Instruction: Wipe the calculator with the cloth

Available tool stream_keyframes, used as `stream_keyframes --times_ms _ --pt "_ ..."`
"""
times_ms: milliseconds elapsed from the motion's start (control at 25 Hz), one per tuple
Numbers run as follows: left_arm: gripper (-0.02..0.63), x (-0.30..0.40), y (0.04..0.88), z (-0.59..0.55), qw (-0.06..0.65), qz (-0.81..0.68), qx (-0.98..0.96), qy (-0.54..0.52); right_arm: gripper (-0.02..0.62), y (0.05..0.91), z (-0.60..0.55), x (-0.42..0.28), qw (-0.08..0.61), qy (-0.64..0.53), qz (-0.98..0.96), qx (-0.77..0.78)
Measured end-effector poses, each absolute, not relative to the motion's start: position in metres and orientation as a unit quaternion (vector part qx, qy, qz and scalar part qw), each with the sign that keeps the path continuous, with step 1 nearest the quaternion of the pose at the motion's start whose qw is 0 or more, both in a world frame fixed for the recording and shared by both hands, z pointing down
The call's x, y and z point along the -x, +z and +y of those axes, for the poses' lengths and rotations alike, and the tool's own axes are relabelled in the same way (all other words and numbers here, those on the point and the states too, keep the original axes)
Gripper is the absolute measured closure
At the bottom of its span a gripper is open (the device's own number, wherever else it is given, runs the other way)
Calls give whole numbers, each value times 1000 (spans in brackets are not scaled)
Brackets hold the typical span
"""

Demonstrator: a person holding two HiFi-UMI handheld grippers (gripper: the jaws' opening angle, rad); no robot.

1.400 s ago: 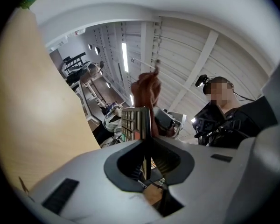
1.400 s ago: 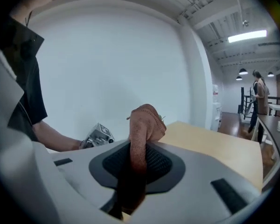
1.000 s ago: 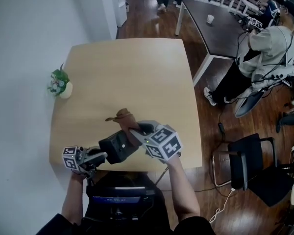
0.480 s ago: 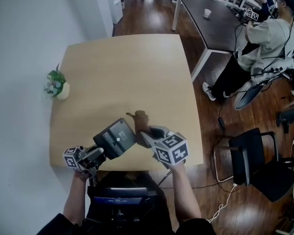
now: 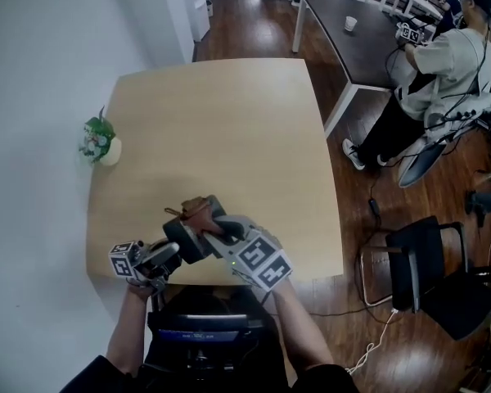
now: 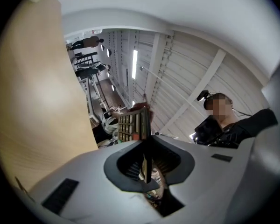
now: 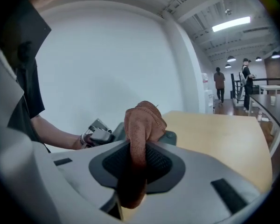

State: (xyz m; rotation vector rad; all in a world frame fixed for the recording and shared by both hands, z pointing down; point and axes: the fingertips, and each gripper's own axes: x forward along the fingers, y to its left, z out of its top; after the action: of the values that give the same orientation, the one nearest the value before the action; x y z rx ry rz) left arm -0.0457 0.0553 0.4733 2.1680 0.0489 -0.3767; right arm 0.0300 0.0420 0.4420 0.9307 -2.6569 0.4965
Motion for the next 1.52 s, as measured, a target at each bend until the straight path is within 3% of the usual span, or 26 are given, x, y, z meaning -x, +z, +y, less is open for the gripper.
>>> stream_keyframes --times_ms 160,360,480,760,880,1040,1200,1320,1400,1520 --pt "540 62 468 49 458 10 -867 -197 506 471 31 -80 134 219 -891 -375" --pt "552 72 481 47 470 -3 -859 -203 512 545 37 -144 232 274 -810 -463" --pt "551 65 498 40 508 -37 -842 -180 512 552 43 -125 187 322 -817 -439" --pt "551 67 577 26 608 -135 -758 -194 512 566 53 -58 175 351 -839 -379" --pt "551 57 571 37 591 -103 -784 -159 512 519 40 -17 125 316 -883 -323" --pt "551 39 544 47 545 -55 -827 -126 511 495 26 20 148 257 -914 -277" --pt "548 38 518 39 540 -54 -823 -167 506 495 19 3 136 269 -905 -299" --pt "548 52 511 30 542 -65 -812 -205 508 516 23 -25 170 283 -882 -336" --pt "550 57 509 28 535 -66 -816 -206 512 521 22 -41 186 285 -867 -363" --pt "552 58 513 29 516 -64 -836 -176 512 486 5 -36 156 252 -878 -375"
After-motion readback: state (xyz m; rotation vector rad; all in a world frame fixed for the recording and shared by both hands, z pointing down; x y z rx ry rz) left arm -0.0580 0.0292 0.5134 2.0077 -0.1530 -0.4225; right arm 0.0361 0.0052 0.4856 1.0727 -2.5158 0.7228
